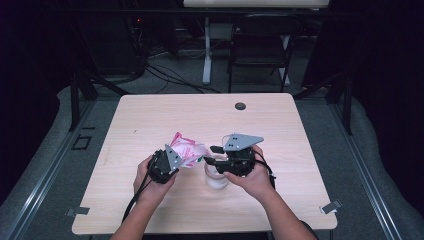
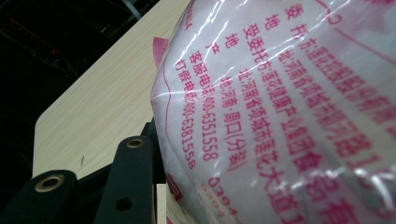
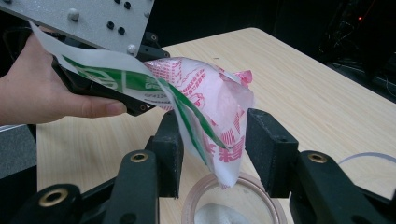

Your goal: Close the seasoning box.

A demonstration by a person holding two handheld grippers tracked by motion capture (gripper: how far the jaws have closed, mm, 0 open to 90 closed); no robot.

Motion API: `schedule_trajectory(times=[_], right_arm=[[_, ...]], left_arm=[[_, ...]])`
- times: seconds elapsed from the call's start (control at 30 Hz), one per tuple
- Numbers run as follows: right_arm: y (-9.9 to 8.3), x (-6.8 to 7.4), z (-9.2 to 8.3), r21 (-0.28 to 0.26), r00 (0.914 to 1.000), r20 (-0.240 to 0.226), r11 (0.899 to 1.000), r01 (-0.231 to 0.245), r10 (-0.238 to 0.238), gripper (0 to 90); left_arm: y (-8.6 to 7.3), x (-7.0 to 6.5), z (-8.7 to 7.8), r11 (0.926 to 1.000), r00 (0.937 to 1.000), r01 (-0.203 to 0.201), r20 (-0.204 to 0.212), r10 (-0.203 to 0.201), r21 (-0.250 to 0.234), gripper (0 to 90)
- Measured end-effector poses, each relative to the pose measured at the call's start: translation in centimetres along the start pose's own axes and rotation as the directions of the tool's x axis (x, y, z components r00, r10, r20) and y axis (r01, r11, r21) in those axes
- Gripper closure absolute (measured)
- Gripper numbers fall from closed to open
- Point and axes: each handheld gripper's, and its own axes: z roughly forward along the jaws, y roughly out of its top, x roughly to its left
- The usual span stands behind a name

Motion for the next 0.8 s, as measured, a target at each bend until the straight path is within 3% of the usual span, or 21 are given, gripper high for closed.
schedule_trajectory(times=[0.8], right_arm=[[0.5,1.7,0.3,0.01,0.997,-0.018,0.997,0.075,-0.075,56.3]], left_arm=[[0.8,-0.6,-0.1,0.9969,0.9969,-0.074,-0.03,0.073,-0.026,59.7]])
